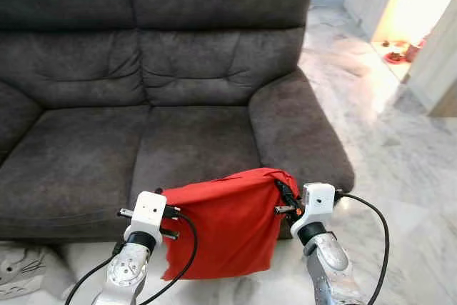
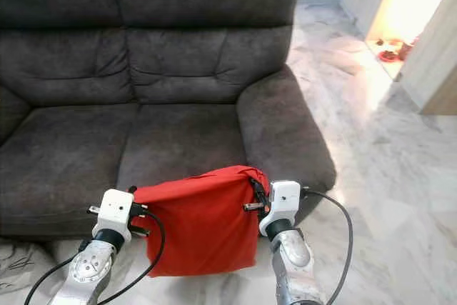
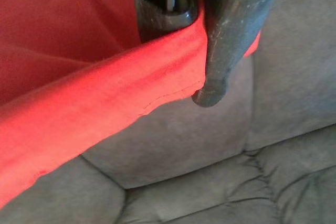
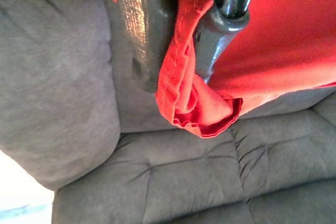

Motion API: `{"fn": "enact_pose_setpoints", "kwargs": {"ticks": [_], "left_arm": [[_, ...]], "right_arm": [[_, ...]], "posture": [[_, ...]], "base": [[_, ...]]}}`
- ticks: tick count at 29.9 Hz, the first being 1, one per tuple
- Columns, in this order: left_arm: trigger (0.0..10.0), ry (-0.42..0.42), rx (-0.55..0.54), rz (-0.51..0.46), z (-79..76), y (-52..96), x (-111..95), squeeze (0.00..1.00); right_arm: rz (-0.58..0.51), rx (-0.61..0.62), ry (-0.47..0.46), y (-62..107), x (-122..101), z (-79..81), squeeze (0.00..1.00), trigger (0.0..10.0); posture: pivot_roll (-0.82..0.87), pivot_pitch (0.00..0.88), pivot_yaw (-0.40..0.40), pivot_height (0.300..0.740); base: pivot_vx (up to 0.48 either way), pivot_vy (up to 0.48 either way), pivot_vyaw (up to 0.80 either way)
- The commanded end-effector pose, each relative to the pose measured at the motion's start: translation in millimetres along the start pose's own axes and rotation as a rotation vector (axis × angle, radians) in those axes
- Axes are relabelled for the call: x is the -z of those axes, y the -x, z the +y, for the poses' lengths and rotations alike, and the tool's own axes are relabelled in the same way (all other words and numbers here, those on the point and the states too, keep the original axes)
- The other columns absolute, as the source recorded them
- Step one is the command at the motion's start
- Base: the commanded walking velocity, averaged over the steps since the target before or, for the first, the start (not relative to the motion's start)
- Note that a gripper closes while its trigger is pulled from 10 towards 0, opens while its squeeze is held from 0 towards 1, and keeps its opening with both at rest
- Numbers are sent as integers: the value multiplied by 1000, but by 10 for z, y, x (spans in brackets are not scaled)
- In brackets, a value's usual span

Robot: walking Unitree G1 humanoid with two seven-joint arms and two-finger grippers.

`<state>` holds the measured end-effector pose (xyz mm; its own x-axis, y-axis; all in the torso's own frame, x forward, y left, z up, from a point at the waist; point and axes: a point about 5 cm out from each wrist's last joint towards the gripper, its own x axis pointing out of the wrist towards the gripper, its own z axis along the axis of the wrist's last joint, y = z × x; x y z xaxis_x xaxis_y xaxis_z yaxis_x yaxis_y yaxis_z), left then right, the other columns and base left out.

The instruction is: Move the pillow to the sofa from floor

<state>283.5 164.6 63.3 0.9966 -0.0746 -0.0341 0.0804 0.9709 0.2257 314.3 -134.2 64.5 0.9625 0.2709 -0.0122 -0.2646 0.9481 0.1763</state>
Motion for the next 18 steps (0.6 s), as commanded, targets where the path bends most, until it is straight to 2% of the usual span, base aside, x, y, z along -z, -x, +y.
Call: {"fn": "enact_pose_setpoints", "kwargs": {"ticks": [1,3,11,13,18], "left_arm": [[10000,-30,-47,-91,157,-18,-182,0],[10000,-26,-48,-101,177,-26,-220,0],[10000,-87,-77,-155,266,-61,-364,0],[10000,-136,-69,-183,278,-76,-440,0],[10000,-118,-63,-203,271,-79,-514,0]], "right_arm": [[-69,-15,-16,-76,-150,43,0,10000],[-99,-10,-63,-107,-219,33,0,10000],[-144,-49,-44,-192,-379,74,0,10000],[-172,-63,-52,-240,-468,100,0,10000],[-202,-65,-48,-285,-564,104,0,10000]], "posture": [[110,114,6,740],[109,114,7,740],[108,114,10,740],[107,116,11,740],[107,115,12,740]], "base": [[0,0,0],[0,0,0],[0,0,0],[0,0,0],[0,0,0]]}}
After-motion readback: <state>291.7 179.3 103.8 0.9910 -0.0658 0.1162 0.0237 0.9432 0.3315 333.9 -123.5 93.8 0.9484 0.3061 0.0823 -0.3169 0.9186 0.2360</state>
